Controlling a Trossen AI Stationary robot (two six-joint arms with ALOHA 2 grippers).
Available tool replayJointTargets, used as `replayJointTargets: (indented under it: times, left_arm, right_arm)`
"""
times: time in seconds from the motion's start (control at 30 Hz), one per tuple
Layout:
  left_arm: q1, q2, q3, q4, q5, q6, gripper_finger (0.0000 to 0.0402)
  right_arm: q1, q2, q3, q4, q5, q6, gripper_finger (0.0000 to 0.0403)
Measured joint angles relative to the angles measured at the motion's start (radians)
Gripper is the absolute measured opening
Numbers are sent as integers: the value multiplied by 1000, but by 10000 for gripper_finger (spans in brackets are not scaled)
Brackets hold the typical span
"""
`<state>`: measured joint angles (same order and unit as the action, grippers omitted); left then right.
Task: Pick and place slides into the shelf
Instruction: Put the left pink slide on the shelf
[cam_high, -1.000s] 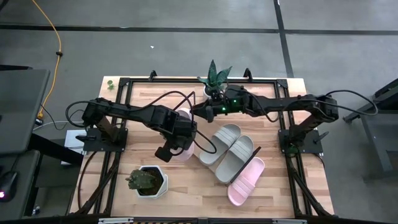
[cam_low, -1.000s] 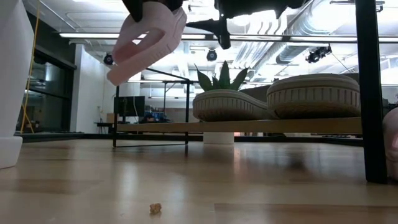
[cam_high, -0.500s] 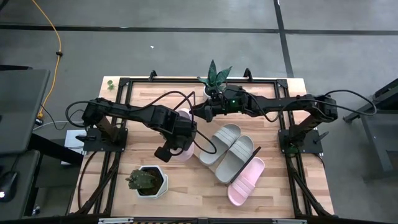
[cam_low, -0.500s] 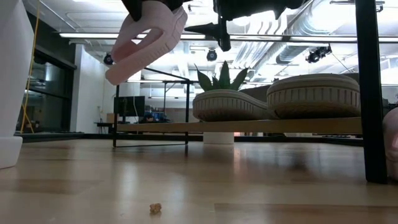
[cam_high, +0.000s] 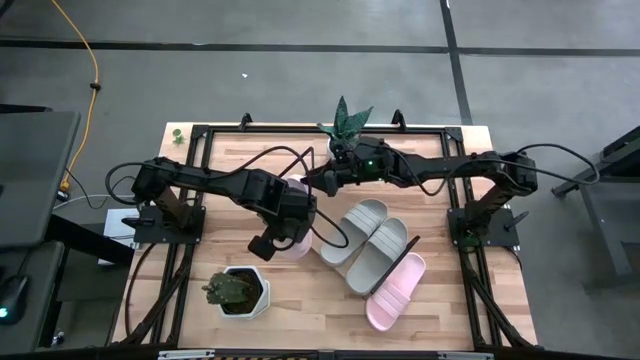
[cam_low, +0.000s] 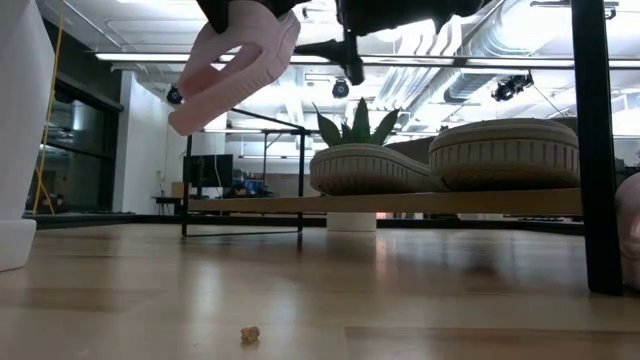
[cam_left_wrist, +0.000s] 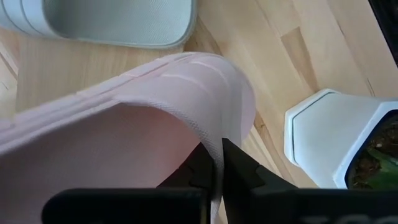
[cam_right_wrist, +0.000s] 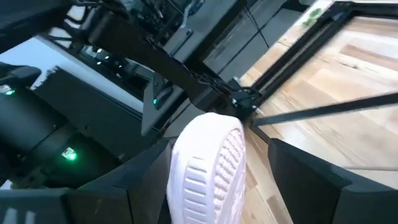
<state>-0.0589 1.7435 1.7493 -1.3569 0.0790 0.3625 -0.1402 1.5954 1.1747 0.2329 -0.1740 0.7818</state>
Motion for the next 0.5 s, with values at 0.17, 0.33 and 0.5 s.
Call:
replayJointTargets:
  times: [0.17, 0.33, 0.5]
  left_arm:
    - [0, 0, 0, -5, 0, -12, 10]
    - [0, 0, 0, -21, 0, -23, 14]
    - [0, 0, 0, -41, 0, -27, 4]
  right_arm:
    - [0, -1, 40, -28, 13, -47, 259]
    - [-5, 2, 45, -102, -10, -55, 259]
    - [-4, 2, 49, -98, -12, -56, 259]
